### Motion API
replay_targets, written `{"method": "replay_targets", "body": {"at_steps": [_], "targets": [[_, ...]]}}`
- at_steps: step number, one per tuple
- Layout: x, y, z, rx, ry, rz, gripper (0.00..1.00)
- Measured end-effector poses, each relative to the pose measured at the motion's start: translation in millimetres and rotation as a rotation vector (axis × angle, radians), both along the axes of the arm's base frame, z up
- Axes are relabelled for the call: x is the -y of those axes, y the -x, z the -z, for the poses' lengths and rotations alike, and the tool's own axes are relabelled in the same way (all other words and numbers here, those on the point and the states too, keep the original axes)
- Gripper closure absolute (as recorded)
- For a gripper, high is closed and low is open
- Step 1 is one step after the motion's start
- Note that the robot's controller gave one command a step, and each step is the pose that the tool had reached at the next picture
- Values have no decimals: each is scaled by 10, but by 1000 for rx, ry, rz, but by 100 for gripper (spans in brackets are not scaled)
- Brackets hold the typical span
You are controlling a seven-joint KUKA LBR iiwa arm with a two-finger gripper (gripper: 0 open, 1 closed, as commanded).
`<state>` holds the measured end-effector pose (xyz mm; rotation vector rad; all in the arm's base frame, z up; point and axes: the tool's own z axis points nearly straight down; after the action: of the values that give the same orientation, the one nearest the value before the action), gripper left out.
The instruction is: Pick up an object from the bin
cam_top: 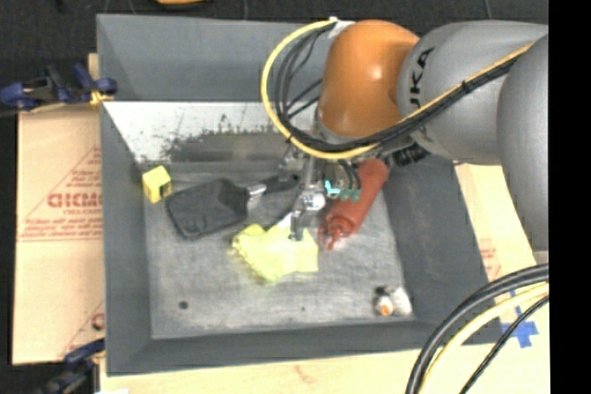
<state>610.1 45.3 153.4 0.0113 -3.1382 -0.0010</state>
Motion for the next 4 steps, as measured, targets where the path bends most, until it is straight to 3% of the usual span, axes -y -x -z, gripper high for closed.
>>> {"method": "replay_targets", "body": {"at_steps": [1,2,3,4], "targets": [[1,-20,-43,8,0,1,0],[-103,254,550,11,1,-74,0],[-106,393,596,3,2,-111,0],[-15,568,481,6,0,-71,0]]}}
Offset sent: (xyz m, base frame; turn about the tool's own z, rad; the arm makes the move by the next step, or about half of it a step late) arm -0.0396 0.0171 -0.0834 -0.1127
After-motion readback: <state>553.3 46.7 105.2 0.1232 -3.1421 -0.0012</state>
